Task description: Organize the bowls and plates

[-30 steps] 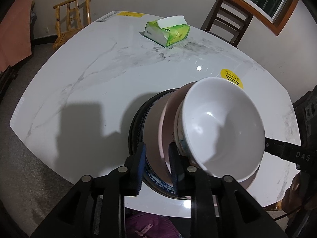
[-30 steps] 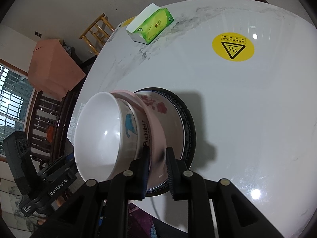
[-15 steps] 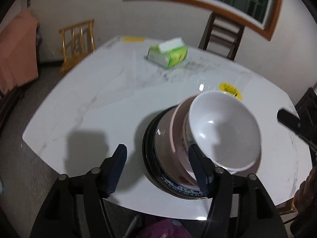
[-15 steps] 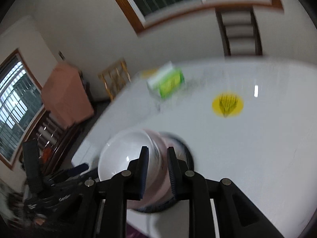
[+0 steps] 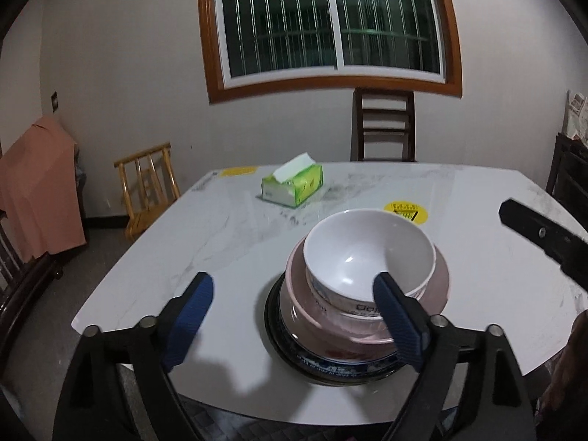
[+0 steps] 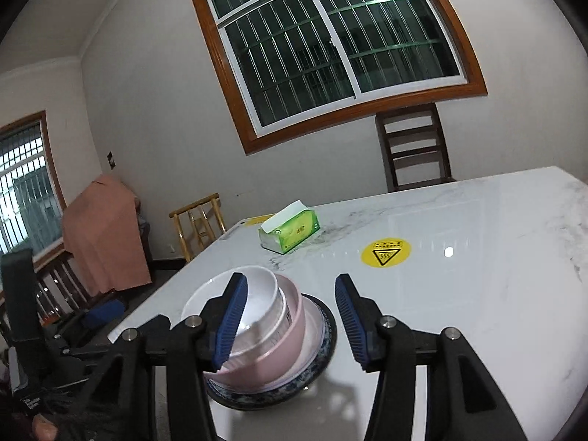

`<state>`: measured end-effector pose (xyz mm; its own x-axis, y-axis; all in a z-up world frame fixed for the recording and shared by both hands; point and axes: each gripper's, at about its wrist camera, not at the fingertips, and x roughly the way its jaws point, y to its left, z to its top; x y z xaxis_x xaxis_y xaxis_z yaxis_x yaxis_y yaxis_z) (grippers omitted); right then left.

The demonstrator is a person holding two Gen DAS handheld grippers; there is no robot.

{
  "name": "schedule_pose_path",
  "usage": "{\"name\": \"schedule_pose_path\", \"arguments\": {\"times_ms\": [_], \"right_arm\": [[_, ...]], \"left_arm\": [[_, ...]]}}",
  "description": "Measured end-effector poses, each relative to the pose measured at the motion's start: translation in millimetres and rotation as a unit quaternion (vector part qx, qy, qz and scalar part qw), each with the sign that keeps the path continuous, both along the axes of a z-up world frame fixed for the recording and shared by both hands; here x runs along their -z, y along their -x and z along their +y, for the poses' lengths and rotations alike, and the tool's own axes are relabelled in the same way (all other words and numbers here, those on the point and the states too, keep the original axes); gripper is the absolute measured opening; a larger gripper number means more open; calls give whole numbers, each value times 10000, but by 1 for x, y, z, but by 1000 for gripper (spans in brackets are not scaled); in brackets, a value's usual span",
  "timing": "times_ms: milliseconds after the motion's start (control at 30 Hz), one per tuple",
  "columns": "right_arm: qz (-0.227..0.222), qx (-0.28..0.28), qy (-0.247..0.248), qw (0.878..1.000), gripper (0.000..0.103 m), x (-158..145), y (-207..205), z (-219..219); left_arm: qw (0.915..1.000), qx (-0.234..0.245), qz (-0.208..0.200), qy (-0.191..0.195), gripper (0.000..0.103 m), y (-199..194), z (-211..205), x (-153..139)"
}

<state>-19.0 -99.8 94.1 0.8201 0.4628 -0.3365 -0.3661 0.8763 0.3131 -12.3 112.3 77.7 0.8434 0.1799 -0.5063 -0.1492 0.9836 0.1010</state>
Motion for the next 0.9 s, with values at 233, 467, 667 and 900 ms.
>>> {"name": "schedule_pose_path", "arguments": {"times_ms": [233,467,667,900], "right_arm": [[-60,38,199,9998,51,-3,17,5],[-103,-3,326,9994,51,-7,28,12],[-108,59,369,9992,52,-8,34,12],[-23,84,456,9989,52,-6,43,14]], "left_arm": [[9994,-131,-262,168,99,11,9,-2],[9991,-157,-356,188,99,15,9,-8],[9986,-256,-424,205,100,19,9,-8],[9992,-238,-250,185,102,19,9,-9]]}}
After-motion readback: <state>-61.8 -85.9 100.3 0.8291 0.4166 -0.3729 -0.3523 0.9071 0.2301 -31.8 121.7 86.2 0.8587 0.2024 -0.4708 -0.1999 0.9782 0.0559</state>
